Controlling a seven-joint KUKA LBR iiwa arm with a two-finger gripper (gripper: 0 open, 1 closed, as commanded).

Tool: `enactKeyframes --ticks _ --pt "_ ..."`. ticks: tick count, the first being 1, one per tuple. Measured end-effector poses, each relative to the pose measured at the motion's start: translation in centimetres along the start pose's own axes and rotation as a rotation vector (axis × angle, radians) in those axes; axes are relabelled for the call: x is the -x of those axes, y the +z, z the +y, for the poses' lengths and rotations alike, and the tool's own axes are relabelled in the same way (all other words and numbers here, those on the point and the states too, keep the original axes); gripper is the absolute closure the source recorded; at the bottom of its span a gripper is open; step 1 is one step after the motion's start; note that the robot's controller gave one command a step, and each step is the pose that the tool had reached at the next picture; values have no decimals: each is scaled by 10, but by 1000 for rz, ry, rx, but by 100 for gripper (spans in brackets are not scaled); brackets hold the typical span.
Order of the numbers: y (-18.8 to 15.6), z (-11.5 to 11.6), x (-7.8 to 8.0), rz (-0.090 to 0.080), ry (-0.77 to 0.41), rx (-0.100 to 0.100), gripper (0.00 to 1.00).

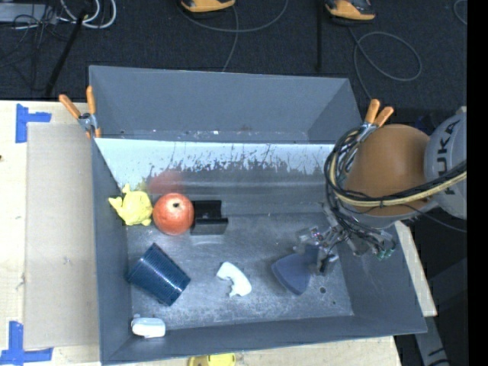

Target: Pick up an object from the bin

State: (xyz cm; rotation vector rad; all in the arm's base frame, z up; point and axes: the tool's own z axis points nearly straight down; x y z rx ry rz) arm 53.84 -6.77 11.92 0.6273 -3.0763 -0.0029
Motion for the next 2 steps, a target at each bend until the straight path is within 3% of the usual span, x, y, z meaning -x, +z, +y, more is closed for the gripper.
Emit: enactKeyframes --ticks 2 --pt "-33 1 0 1 1 0 100"
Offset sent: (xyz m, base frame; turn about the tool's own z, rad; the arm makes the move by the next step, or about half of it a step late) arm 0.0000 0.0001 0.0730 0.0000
